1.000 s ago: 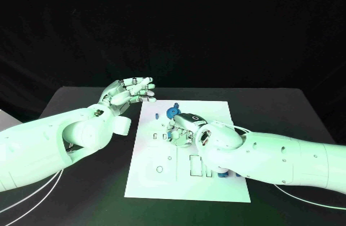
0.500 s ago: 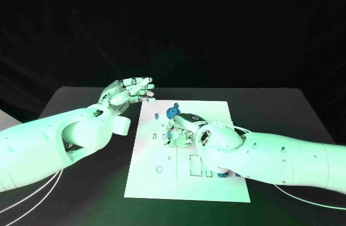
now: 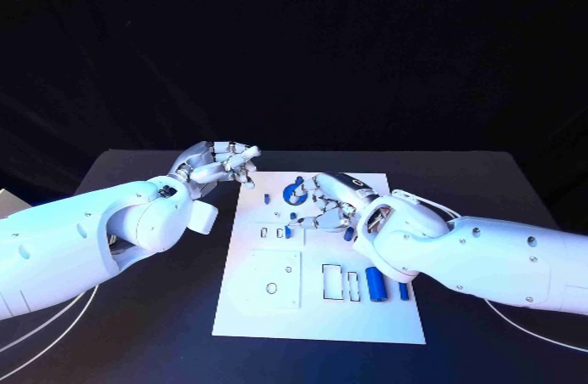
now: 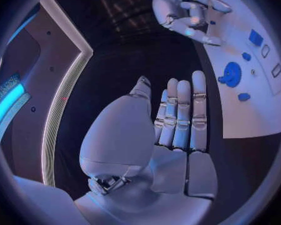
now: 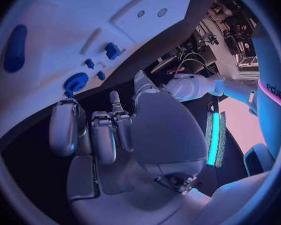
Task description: Assemble the parts on the task board
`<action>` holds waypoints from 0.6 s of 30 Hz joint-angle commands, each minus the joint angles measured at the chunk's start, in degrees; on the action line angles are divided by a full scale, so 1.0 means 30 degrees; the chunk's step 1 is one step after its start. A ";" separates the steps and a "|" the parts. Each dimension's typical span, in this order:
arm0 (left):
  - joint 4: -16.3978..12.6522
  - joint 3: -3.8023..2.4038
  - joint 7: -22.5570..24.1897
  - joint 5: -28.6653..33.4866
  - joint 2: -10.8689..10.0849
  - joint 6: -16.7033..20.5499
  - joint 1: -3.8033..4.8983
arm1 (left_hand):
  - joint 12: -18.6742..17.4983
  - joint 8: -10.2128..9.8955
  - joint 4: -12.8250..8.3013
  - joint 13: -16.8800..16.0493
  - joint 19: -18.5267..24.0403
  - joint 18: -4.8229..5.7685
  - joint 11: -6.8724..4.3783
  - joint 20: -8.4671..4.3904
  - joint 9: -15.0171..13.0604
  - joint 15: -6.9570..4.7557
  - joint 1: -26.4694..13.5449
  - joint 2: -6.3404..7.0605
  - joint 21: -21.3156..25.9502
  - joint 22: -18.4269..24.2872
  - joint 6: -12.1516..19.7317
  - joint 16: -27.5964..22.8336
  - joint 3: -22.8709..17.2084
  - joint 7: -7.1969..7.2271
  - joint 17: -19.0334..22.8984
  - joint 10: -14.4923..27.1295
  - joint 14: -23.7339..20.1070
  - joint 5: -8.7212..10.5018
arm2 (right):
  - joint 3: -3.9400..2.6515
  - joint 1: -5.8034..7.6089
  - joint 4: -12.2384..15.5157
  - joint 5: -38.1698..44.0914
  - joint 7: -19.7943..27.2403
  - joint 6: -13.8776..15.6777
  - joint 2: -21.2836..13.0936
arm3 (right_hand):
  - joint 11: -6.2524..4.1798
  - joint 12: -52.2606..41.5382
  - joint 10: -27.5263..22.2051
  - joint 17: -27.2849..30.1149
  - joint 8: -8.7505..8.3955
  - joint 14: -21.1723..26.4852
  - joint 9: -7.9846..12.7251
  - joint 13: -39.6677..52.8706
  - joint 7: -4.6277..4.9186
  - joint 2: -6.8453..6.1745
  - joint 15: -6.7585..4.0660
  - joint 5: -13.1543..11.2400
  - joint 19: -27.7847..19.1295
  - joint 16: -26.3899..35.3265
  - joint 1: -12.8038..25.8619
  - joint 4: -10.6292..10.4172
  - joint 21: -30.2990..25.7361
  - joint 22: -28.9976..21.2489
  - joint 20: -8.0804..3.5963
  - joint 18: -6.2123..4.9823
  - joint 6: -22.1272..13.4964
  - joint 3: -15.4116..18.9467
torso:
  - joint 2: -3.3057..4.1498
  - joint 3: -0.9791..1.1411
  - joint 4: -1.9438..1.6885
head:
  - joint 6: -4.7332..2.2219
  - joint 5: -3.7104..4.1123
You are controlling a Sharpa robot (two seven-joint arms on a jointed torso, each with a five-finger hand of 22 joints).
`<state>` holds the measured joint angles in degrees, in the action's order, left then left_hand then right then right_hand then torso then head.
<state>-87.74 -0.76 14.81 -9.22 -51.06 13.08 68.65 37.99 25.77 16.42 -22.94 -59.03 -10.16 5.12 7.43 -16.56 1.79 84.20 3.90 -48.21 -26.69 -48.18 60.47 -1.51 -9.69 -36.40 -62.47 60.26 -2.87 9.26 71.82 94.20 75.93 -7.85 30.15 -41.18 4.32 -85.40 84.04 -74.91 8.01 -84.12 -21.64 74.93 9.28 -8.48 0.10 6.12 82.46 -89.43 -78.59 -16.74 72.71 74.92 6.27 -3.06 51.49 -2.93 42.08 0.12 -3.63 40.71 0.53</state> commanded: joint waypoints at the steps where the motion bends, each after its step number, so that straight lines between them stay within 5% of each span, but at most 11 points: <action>1: 0.0288 -0.0032 -0.4275 -0.4367 0.0173 -0.2944 0.0173 | 0.4299 0.1323 0.0042 -0.3162 -0.0420 0.0225 -0.0295 -0.0449 -0.1096 -0.0398 -0.0891 -0.0326 -0.3834 -0.3331 0.0292 0.3388 -0.0303 0.0349 -0.3865 0.1328 0.2509 -0.0041 | -0.0049 0.0406 0.0354 -0.3804 0.3613 0.0193 -0.0667 | 0.0123 0.0131 0.0357 -0.3949 0.0219 -0.1706 -0.0062 0.3337 0.0048 0.0117 0.0113 0.0772 -0.0176 0.0143 -0.0479 0.0136 -0.0192 0.1127 0.0018 -0.0319 -0.0129 -0.0093 | -0.0160 0.0106 0.0051 | 0.0075 -0.0062; 3: 0.0527 -0.0036 -0.5675 -0.5354 0.0333 -0.3595 0.0357 | 0.5126 0.1634 0.0070 -0.3661 -0.0985 0.0402 -0.0362 -0.0371 -0.1383 -0.0410 -0.1270 -0.0444 -0.5157 -0.5113 0.0366 0.4453 -0.0369 0.0392 -0.5679 0.1102 0.3707 -0.0052 | -0.0078 0.0717 0.0458 -0.5042 0.4049 0.0068 -0.1190 | 0.0116 0.0137 0.0345 -0.3827 0.0286 -0.1676 -0.0079 0.3331 0.0040 0.0133 0.0107 0.1125 -0.0233 0.0185 -0.0574 0.0139 -0.0341 0.1046 0.0013 -0.0347 -0.0139 -0.0101 | -0.0227 0.0139 0.0096 | 0.0082 -0.0113; 5: 0.0792 -0.0037 -0.7149 -0.6267 0.0534 -0.4238 0.0567 | 0.9194 0.2259 0.0051 -0.8777 -0.3056 0.0935 -0.0690 -0.0561 -0.1868 -0.0719 -0.1825 -0.0832 -0.7590 -0.8638 -0.0021 0.6832 -0.0540 0.0753 -1.0061 -0.2053 0.6469 -0.0012 | -0.0106 0.1032 0.0457 -0.6367 0.4391 -0.0030 -0.1729 | 0.0109 0.0127 0.0351 -0.3810 0.0328 -0.1672 -0.0090 0.3340 0.0035 0.0137 0.0100 0.1319 -0.0245 0.0193 -0.0654 0.0160 -0.0382 0.1029 0.0009 -0.0353 -0.0143 -0.0113 | -0.0283 0.0158 0.0123 | 0.0108 -0.0146; 7: 0.1014 -0.0037 -0.8458 -0.7037 0.0732 -0.4910 0.0755 | 1.1505 0.2718 0.0067 -1.2025 -0.4372 0.1316 -0.0971 -0.0823 -0.2294 -0.0992 -0.1854 -0.0992 -0.8996 -1.0822 -0.0236 0.8026 -0.0913 0.1060 -1.2626 -0.3842 0.7832 -0.0001 | -0.0128 0.1282 0.0376 -0.7557 0.4623 -0.0104 -0.2166 | 0.0105 0.0136 0.0338 -0.3792 0.0369 -0.1668 -0.0100 0.3329 0.0031 0.0156 0.0095 0.1523 -0.0250 0.0201 -0.0709 0.0159 -0.0418 0.1016 0.0003 -0.0357 -0.0155 -0.0127 | -0.0326 0.0191 0.0164 | 0.0132 -0.0188; 9: 0.1224 -0.0033 -0.9593 -0.7871 0.0963 -0.5683 0.0976 | 1.2720 0.3051 0.0115 -1.3842 -0.5177 0.1577 -0.1116 -0.1004 -0.2685 -0.1133 -0.2300 -0.1139 -0.9895 -1.2266 -0.0240 0.8584 -0.1299 0.1204 -1.4007 -0.4689 0.8467 0.0009 | -0.0143 0.1524 0.0261 -0.8621 0.4784 -0.0150 -0.2554 | 0.0104 0.0136 0.0338 -0.3790 0.0380 -0.1668 -0.0102 0.3329 0.0030 0.0163 0.0094 0.1569 -0.0257 0.0202 -0.0715 0.0156 -0.0438 0.1005 0.0002 -0.0361 -0.0156 -0.0130 | -0.0360 0.0227 0.0171 | 0.0186 -0.0211; 12: 0.1438 -0.0006 -1.0970 -0.9135 0.1357 -0.6575 0.1291 | 1.3395 0.3356 0.0098 -1.4928 -0.5584 0.1717 -0.1213 -0.1093 -0.3015 -0.1223 -0.2744 -0.1130 -1.0376 -1.3055 -0.0279 0.8823 -0.1569 0.1313 -1.4652 -0.5197 0.8748 -0.0001 | -0.0158 0.1831 0.0136 -0.9588 0.4873 -0.0200 -0.3008 | 0.0102 0.0128 0.0344 -0.3792 0.0401 -0.1669 -0.0107 0.3336 0.0028 0.0182 0.0091 0.1666 -0.0255 0.0203 -0.0740 0.0158 -0.0445 0.1006 -0.0001 -0.0361 -0.0162 -0.0141 | -0.0393 0.0275 0.0207 | 0.0281 -0.0222; 18: 0.2015 0.0274 -1.3167 -1.1303 0.2475 -0.8157 0.1831 | 1.3497 0.3650 0.0136 -1.5108 -0.5653 0.1765 -0.1179 -0.1118 -0.3426 -0.1207 -0.4310 -0.1094 -1.0616 -1.3375 -0.0138 0.8914 -0.1446 0.1284 -1.4944 -0.5164 0.8860 0.0011 | -0.0173 0.2334 -0.0268 -1.0608 0.4711 -0.0290 -0.3570 | 0.0102 0.0128 0.0344 -0.3792 0.0401 -0.1669 -0.0107 0.3336 0.0028 0.0182 0.0091 0.1666 -0.0255 0.0203 -0.0740 0.0158 -0.0445 0.1006 -0.0001 -0.0361 -0.0162 -0.0141 | -0.0494 0.0303 0.0206 | 0.0431 -0.0187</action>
<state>-81.95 0.05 -17.44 -36.30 -44.13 -5.29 73.88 78.56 36.56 16.83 -68.30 -75.57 -5.66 1.24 4.11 -26.75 -1.73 71.74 0.53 -79.89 -66.79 -48.86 87.01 -6.15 -5.92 -74.95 -78.04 83.86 -2.86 8.77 78.68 93.59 48.69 4.63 30.14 -51.78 4.31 -85.19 84.04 -74.90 8.90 -84.12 -21.89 74.92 9.28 -7.94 0.09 10.99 82.04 -89.01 -80.32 -16.50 71.64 74.91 6.26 -3.06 51.49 -3.18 40.79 0.94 -3.05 41.80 -0.06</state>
